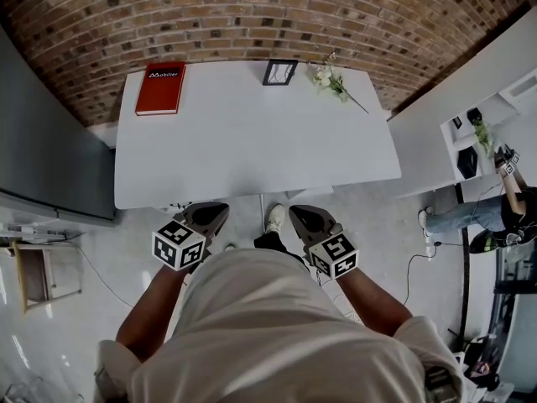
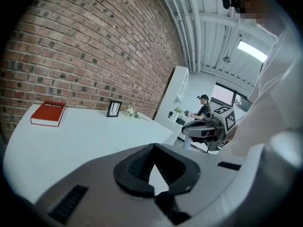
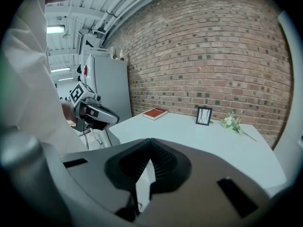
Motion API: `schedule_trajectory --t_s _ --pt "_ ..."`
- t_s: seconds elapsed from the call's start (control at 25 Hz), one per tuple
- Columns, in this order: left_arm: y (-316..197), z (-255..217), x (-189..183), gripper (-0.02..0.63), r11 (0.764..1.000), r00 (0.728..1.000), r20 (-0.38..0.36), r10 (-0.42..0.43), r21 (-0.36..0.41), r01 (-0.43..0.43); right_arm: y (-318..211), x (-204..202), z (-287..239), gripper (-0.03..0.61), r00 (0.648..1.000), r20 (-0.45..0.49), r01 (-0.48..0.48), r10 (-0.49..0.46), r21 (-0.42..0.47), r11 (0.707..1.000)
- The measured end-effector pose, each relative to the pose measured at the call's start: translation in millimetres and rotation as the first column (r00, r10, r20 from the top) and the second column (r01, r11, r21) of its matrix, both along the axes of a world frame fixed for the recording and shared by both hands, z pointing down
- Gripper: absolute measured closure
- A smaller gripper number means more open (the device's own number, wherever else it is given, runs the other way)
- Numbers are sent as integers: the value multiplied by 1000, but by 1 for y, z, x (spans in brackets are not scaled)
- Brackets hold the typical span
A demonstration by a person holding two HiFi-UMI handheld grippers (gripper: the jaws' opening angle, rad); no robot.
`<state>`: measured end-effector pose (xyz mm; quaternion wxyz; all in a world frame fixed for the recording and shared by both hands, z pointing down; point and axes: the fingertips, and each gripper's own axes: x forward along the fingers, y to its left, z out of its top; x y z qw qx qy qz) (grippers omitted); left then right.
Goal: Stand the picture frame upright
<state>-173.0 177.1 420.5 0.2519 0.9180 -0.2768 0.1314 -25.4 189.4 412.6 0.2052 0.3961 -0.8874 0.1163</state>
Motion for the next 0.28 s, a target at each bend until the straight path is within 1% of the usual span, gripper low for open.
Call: schedule_trajectory --t_s 0.28 --pt "-5 5 3 620 1000 1000 5 -4 -12 4 -7 7 2 575 1000 0 2 -2 -2 1000"
